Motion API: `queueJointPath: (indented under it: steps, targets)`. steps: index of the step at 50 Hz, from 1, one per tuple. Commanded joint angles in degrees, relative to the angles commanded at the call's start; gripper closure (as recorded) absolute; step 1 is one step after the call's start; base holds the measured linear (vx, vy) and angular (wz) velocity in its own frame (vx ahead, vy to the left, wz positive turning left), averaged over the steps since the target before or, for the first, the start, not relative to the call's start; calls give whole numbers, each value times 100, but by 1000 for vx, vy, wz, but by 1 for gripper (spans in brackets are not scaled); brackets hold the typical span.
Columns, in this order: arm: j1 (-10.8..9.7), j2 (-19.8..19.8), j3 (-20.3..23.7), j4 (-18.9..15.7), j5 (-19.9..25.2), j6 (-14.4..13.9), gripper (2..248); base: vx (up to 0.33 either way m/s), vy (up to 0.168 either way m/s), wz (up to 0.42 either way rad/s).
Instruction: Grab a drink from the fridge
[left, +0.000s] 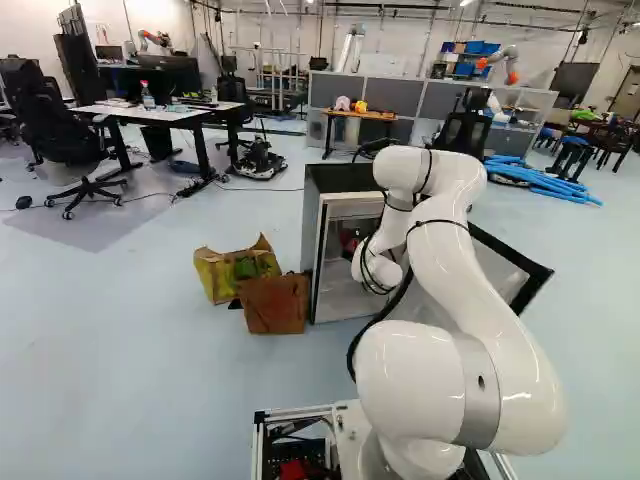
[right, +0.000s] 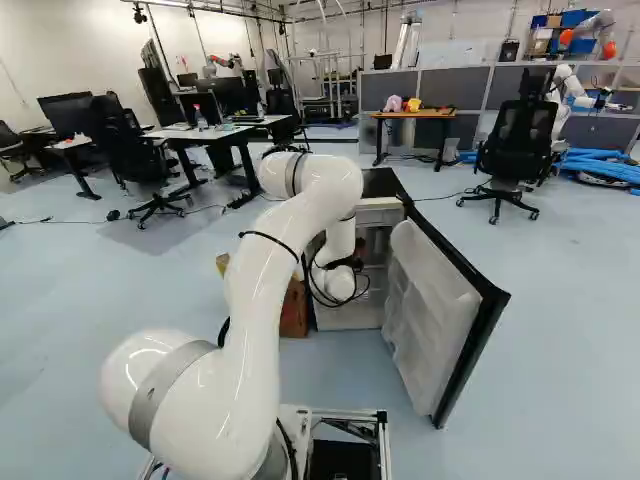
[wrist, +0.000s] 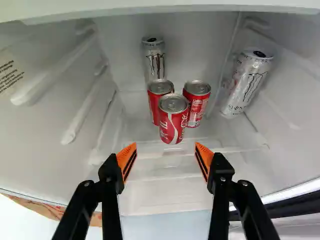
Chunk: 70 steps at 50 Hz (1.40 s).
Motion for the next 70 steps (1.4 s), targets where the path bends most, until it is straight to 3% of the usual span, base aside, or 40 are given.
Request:
queueJointPath:
  steps: [26,70]
  targets:
    - [39,-148,-284,0,0,0,77,0,0,0]
    - [109,-594,-1121,0,0,0,77,0,0,0]
